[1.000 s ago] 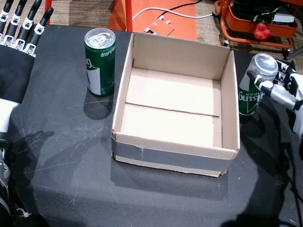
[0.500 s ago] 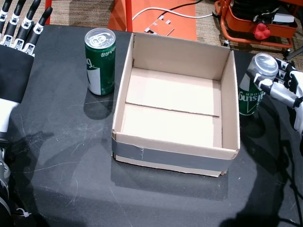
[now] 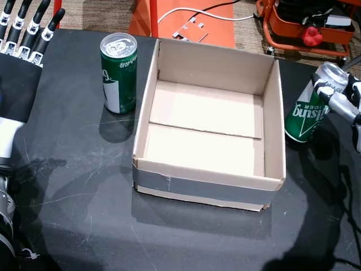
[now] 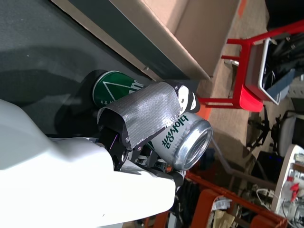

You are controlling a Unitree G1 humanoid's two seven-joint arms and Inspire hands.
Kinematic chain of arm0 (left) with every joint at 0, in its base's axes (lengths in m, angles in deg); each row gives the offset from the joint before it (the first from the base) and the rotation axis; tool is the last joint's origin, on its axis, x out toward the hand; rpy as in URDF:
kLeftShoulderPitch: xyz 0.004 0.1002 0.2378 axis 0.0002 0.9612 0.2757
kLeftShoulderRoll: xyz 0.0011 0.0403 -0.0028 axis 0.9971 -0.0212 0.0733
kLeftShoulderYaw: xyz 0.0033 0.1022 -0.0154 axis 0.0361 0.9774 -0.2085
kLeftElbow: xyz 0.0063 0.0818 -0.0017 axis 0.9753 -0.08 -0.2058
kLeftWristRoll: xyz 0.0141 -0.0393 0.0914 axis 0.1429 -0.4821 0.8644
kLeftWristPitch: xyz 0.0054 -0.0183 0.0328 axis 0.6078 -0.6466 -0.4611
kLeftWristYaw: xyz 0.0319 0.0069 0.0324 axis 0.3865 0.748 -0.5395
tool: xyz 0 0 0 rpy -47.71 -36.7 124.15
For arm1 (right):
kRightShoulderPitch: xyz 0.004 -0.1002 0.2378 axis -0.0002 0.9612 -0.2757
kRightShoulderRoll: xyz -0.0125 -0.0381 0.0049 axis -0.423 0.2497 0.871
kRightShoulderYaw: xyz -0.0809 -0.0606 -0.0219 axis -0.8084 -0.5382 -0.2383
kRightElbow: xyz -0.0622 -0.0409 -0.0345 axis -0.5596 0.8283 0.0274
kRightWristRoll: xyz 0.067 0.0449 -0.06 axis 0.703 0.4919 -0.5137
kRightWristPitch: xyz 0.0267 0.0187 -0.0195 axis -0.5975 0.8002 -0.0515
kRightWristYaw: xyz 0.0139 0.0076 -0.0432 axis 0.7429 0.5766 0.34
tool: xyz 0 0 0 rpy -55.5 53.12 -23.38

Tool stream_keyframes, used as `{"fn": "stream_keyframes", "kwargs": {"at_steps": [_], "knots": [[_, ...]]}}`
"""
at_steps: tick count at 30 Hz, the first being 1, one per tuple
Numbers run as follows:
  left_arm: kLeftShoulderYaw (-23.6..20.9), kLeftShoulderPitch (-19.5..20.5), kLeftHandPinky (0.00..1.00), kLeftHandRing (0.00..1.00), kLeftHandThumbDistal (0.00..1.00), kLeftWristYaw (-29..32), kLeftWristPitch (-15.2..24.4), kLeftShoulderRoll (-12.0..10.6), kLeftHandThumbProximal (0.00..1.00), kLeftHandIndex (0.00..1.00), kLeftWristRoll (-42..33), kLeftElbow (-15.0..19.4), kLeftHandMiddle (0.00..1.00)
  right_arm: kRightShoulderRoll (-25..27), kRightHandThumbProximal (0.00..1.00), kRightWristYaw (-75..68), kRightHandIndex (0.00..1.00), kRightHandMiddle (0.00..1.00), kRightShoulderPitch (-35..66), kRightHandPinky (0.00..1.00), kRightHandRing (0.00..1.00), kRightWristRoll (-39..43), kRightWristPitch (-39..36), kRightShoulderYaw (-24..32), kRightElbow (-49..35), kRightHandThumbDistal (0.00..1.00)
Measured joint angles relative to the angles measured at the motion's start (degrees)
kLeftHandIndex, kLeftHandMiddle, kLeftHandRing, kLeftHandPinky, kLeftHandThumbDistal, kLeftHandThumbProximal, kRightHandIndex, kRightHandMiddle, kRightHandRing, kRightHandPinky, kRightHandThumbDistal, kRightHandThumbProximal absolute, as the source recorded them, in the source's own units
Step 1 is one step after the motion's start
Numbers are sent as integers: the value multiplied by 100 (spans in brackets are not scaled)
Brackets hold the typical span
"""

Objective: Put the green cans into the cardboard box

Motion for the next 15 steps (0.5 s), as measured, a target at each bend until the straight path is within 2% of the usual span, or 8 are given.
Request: {"fn": "stream_keyframes", "kwargs": {"at_steps": [7, 10, 15], "knots": [[-2, -1, 97, 100, 100, -1, -48, 15, 28, 94, -7, 0, 98, 0, 0, -61, 42, 44, 0, 54, 49, 9, 0, 60, 0, 3], [-6, -1, 98, 100, 99, -2, -146, 24, 30, 96, -23, 0, 99, 0, 0, -110, 42, 43, 0, 54, 49, 6, 0, 60, 0, 6], [-3, -1, 99, 100, 98, -2, -144, 23, 31, 94, -23, 0, 97, 1, 0, -194, 43, 43, -2, 53, 48, -128, -138, -66, 0, 9]]}}
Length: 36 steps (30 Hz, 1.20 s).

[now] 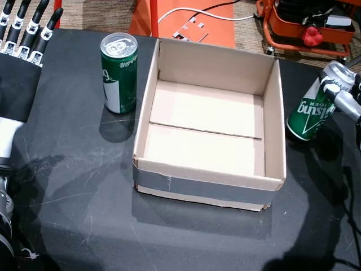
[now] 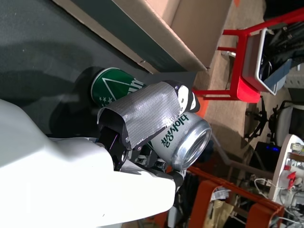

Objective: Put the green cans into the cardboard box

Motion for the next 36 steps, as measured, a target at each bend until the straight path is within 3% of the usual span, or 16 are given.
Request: {"fn": "stream_keyframes", "kwargs": {"at_steps": [5, 14, 23, 30, 36], "knots": [[4, 0, 98, 100, 100, -32, 20, -2, 27, 91, 0, 0, 97, 79, 0, 99, 43, 44, -181, 52, 47, -4, -458, -88, -13, 9], [19, -6, 100, 100, 100, -134, 60, -65, 32, 87, 1, 0, 97, 340, 0, -440, 43, 44, -786, 50, 46, -594, -1285, -722, -116, 6], [17, -78, 100, 100, 100, -244, 82, -109, 26, 88, 0, 0, 97, 353, 0, -831, 42, 43, -1159, 50, 46, -874, -1501, -1055, -114, 5], [15, -79, 99, 100, 100, -247, 81, -109, 31, 89, 0, 0, 98, 355, 0, -888, 41, 43, -1158, 50, 46, -904, -1504, -1212, -112, 5], [20, -79, 99, 100, 100, -278, 82, -113, 32, 89, 1, 0, 99, 357, 0, -992, 33, 34, -1159, 50, 40, -1015, -1641, -1322, -113, 7]]}}
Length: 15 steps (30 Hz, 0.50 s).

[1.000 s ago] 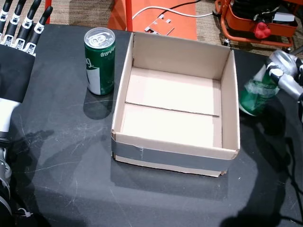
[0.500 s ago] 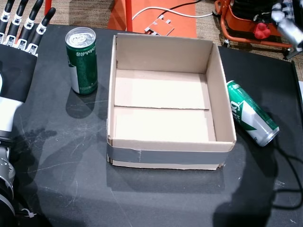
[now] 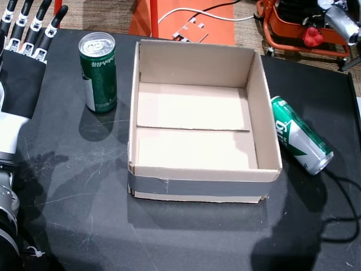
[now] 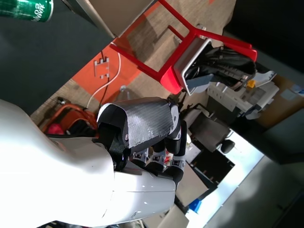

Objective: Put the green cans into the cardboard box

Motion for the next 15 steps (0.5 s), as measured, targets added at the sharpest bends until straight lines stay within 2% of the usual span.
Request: {"fn": "stream_keyframes", "kwargs": {"at_steps": [3, 5, 7, 9, 11, 15], "knots": [[6, -6, 100, 100, 100, -32, 62, -26, 35, 88, 0, 0, 100, 4, 0, 82, 40, 40, -3, 49, 43, -79, -7, -109, 0, 4], [7, -7, 100, 100, 100, -38, 120, -39, 34, 87, 1, 0, 98, 4, 0, 343, 42, 42, -4, 51, 46, -55, -5, -117, 0, 7], [6, -10, 100, 100, 100, -50, 161, -40, 31, 88, 1, 0, 97, 1, 0, 729, 49, 48, -4, 55, 51, 49, 1, -76, 0, 13], [3, -12, 100, 100, 100, -50, 162, -39, 28, 89, 0, 0, 98, 1, 0, 1191, 49, 50, -4, 59, 54, 213, 29, 35, 0, 21], [1, -13, 99, 100, 100, -38, 147, -36, 28, 89, 0, 0, 98, 11, 9, 1490, 53, 57, -4, 65, 61, 274, 138, 62, 0, 33], [0, -15, 99, 100, 100, -26, 97, -36, 32, 89, 0, 0, 96, 160, 15, 1758, 64, 67, -3, 70, 70, 88, 509, -181, 2, 49]]}}
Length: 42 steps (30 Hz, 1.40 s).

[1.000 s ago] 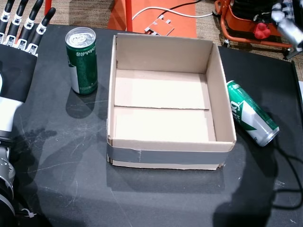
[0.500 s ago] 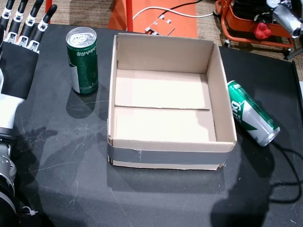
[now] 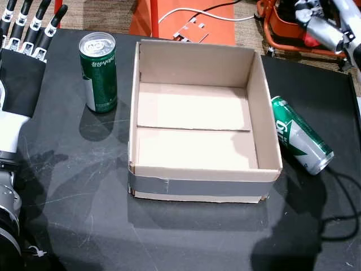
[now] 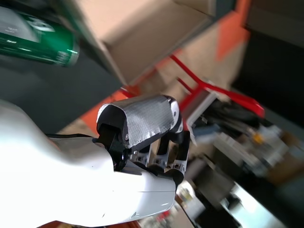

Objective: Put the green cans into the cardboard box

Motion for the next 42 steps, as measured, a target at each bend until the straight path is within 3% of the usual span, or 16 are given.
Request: {"fn": "stream_keyframes", "kwargs": {"at_steps": [4, 6, 10, 18, 28, 32, 37, 42], "knots": [[1, 0, 100, 100, 100, -1, 78, 0, 30, 92, 1, 0, 97, 216, 18, 253, 70, 71, 0, 69, 71, -188, 283, -214, 0, 61], [-3, 0, 99, 100, 100, 37, 48, 0, 30, 92, -1, 0, 98, 322, 16, 381, 71, 73, 1, 67, 72, -214, 341, -253, -1, 61], [-3, 0, 99, 100, 100, 82, 13, 0, 29, 91, -1, 0, 98, 498, 27, 656, 72, 74, 1, 68, 72, -210, 355, -256, -1, 66], [-14, 0, 99, 100, 100, 167, -31, -1, 28, 93, -8, 0, 97, 656, 26, 1045, 71, 71, 36, 68, 71, -195, 408, -250, -1, 67], [-32, 0, 97, 100, 100, 177, -62, -16, 28, 91, -25, 0, 97, 757, 29, 1001, 74, 75, 218, 74, 76, -837, 1006, -974, 22, 64], [-37, 0, 100, 100, 100, 203, -35, -16, 28, 93, -29, 1, 97, 716, 42, 1098, 78, 76, 216, 78, 79, -1017, 1166, -1271, 33, 66], [-37, 0, 99, 100, 100, 235, -6, -16, 27, 94, -29, 1, 96, 604, 61, 1332, 85, 82, 176, 87, 88, -1078, 1345, -1407, 43, 81], [-37, 0, 100, 100, 99, 235, -18, -16, 29, 94, -29, 1, 97, 538, 68, 1676, 86, 84, 13, 92, 92, -1080, 1621, -1511, 86, 82]]}}
